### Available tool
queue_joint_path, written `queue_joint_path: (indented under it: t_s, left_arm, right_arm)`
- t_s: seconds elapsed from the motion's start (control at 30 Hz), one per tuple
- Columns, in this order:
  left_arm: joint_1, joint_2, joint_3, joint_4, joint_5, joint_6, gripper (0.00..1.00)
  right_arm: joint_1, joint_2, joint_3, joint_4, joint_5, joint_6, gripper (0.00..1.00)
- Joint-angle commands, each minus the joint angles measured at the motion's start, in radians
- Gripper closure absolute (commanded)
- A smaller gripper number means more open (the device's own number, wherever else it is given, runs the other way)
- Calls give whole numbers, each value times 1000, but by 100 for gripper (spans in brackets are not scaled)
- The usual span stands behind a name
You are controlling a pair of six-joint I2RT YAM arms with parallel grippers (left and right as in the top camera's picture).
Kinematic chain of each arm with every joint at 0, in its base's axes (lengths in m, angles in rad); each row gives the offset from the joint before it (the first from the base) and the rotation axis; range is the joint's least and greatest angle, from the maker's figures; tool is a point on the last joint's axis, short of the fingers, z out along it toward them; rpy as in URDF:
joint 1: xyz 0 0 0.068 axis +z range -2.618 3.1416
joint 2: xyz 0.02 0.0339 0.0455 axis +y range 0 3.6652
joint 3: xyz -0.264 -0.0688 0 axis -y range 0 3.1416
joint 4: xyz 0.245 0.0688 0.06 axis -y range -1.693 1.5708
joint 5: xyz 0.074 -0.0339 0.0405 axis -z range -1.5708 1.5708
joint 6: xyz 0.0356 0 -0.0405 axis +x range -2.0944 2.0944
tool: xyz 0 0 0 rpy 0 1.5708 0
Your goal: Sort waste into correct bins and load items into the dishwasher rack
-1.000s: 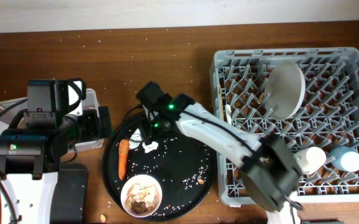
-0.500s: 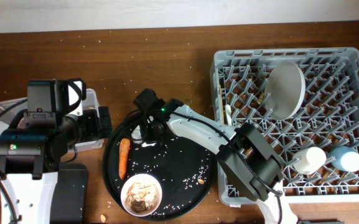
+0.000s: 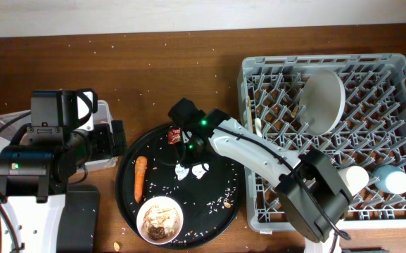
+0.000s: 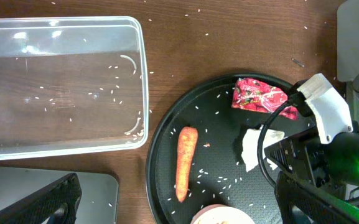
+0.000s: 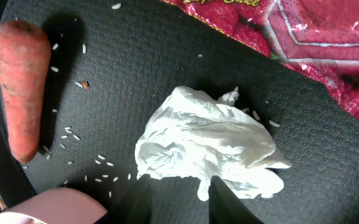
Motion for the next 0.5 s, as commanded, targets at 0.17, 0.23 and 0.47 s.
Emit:
queue_joint_path:
  t_s: [0.17,0.23,0.47]
  left_arm:
    - [6,0,8,-54,235,2,1]
    - [7,0,8,-55,187,1,1]
    - [6,23,-20,-46,128,-6,1]
  right_arm:
    - [-61,-161,-1,-51,77,-18,57]
    - [-51,-182,-1,-111,73,-18,54]
    - [-60,-148,-2,-5,221,47,47]
